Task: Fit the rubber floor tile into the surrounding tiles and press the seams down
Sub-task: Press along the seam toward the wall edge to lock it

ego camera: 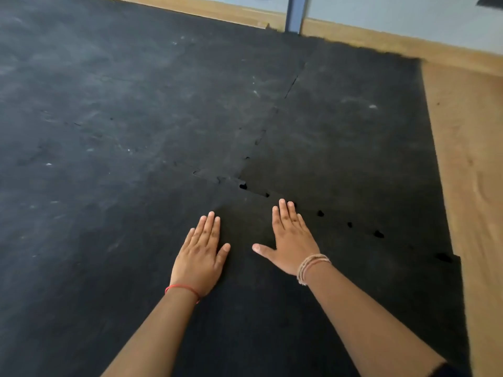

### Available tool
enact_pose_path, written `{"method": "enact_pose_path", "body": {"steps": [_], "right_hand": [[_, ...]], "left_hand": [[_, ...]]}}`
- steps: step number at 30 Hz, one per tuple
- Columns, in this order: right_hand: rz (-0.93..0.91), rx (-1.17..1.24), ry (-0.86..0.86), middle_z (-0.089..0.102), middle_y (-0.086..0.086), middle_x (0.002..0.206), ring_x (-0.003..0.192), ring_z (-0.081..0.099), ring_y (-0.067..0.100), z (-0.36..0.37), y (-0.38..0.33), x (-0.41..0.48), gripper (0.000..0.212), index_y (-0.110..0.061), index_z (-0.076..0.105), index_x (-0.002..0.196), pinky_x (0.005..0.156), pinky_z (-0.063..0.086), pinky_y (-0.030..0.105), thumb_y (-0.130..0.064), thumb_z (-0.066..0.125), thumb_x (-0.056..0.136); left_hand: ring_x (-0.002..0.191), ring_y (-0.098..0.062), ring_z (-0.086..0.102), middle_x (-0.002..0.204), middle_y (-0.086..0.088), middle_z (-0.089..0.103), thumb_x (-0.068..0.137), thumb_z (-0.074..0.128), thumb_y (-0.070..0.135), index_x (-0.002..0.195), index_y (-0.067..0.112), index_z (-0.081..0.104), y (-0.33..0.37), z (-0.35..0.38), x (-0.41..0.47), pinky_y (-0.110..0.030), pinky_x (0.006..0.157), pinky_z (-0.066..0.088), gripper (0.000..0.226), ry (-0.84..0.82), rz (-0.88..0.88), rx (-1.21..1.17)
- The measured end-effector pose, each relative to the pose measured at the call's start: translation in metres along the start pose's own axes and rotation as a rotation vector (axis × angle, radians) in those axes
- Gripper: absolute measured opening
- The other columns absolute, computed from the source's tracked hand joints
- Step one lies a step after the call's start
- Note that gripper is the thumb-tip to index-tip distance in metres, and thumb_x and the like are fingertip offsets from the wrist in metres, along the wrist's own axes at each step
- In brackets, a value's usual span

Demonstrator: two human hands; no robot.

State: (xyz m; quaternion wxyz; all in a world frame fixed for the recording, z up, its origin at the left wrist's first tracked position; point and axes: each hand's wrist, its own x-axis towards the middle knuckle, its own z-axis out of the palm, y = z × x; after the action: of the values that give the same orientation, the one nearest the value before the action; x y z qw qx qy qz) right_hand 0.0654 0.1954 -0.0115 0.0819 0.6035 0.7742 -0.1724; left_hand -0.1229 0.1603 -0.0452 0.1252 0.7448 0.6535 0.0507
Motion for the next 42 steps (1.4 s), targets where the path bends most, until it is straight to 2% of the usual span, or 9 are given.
{"method": "enact_pose_path", "body": {"steps": [6, 14, 17, 19, 22, 26, 36, 40, 42], "right_hand": [[-0.189, -0.182, -0.056, -0.019, 0.01, 0.155, 0.142, -0.018, 0.021, -0.004, -0.008, 0.027, 0.091, -0.008, -0.014, 0.145, 0.116, -0.004, 0.034, -0.063, 0.032, 0.088], [-0.168, -0.155, -0.094, -0.02, 0.009, 0.155, 0.142, -0.018, 0.021, -0.008, -0.011, 0.029, 0.091, -0.01, -0.014, 0.145, 0.115, -0.005, 0.034, -0.06, 0.037, 0.089], [-0.153, -0.033, -0.035, -0.02, 0.004, 0.155, 0.142, -0.018, 0.019, -0.009, -0.003, 0.028, 0.103, -0.015, -0.012, 0.147, 0.114, -0.005, 0.034, -0.068, 0.046, 0.08], [-0.024, 0.043, 0.046, -0.015, 0.006, 0.157, 0.143, -0.014, 0.022, -0.014, 0.005, 0.032, 0.118, -0.013, -0.01, 0.147, 0.115, -0.002, 0.037, -0.075, 0.052, 0.069], [0.112, 0.108, 0.043, 0.016, 0.015, 0.153, 0.14, 0.014, 0.03, -0.027, 0.006, 0.038, 0.119, -0.005, 0.007, 0.147, 0.113, 0.019, 0.038, -0.071, 0.062, 0.065], [0.145, 0.102, 0.076, 0.041, 0.012, 0.133, 0.125, 0.035, 0.029, -0.039, 0.001, 0.042, 0.097, -0.005, 0.037, 0.134, 0.101, 0.035, 0.037, -0.063, 0.07, 0.064], [0.149, 0.084, 0.228, 0.04, 0.012, 0.138, 0.13, 0.031, 0.028, -0.021, 0.01, 0.036, 0.089, -0.006, 0.037, 0.133, 0.105, 0.026, 0.034, -0.063, 0.064, 0.07], [0.034, 0.013, 0.263, -0.002, 0.01, 0.158, 0.144, -0.006, 0.025, -0.007, 0.004, 0.033, 0.09, -0.007, 0.005, 0.148, 0.115, 0.002, 0.035, -0.053, 0.051, 0.086], [-0.066, -0.027, 0.293, 0.006, 0.013, 0.156, 0.143, 0.002, 0.028, 0.008, -0.009, 0.027, 0.076, -0.003, 0.013, 0.146, 0.115, 0.012, 0.04, -0.05, 0.038, 0.092]], "left_hand": [[0.135, -0.02, 0.029, 0.146, -0.007, 0.029, 0.098, 0.006, 0.046, 0.139, 0.006, 0.031, -0.01, 0.008, -0.007, -0.025, 0.109, 0.0, 0.063, 0.049, -0.04, 0.056], [0.134, -0.015, 0.022, 0.145, -0.006, 0.034, 0.098, 0.008, 0.045, 0.137, 0.005, 0.038, -0.009, 0.006, -0.006, -0.027, 0.11, 0.002, 0.063, 0.021, -0.028, 0.062], [0.138, -0.018, 0.022, 0.147, -0.006, 0.03, 0.096, 0.003, 0.049, 0.14, 0.006, 0.033, -0.01, 0.008, -0.004, -0.025, 0.11, -0.001, 0.068, 0.035, -0.042, 0.064], [0.141, -0.016, 0.004, 0.152, -0.001, 0.005, 0.085, -0.017, 0.06, 0.144, 0.011, 0.01, -0.008, 0.007, -0.004, -0.022, 0.109, -0.012, 0.082, 0.087, -0.005, 0.071], [0.135, -0.011, -0.022, 0.147, 0.006, -0.02, 0.061, -0.04, 0.065, 0.139, 0.016, -0.016, -0.007, 0.008, -0.008, -0.021, 0.104, -0.022, 0.095, 0.098, -0.008, 0.034], [0.13, -0.008, -0.027, 0.153, 0.0, -0.02, 0.062, -0.036, 0.06, 0.142, 0.013, -0.018, 0.01, 0.012, -0.014, -0.023, 0.107, -0.02, 0.094, 0.122, -0.141, 0.029], [0.132, -0.009, -0.028, 0.146, 0.006, -0.027, 0.067, -0.035, 0.058, 0.136, 0.017, -0.022, 0.014, 0.021, -0.017, -0.026, 0.11, -0.016, 0.082, 0.138, -0.146, -0.049], [0.14, -0.019, 0.008, 0.152, -0.007, 0.02, 0.093, -0.007, 0.047, 0.142, 0.006, 0.017, 0.013, 0.024, -0.015, -0.027, 0.111, -0.001, 0.068, 0.127, -0.162, 0.02], [0.142, -0.018, 0.012, 0.145, -0.011, 0.037, 0.098, 0.002, 0.042, 0.136, 0.0, 0.035, 0.011, 0.025, -0.014, -0.029, 0.11, 0.003, 0.065, 0.122, -0.141, 0.004]]}}
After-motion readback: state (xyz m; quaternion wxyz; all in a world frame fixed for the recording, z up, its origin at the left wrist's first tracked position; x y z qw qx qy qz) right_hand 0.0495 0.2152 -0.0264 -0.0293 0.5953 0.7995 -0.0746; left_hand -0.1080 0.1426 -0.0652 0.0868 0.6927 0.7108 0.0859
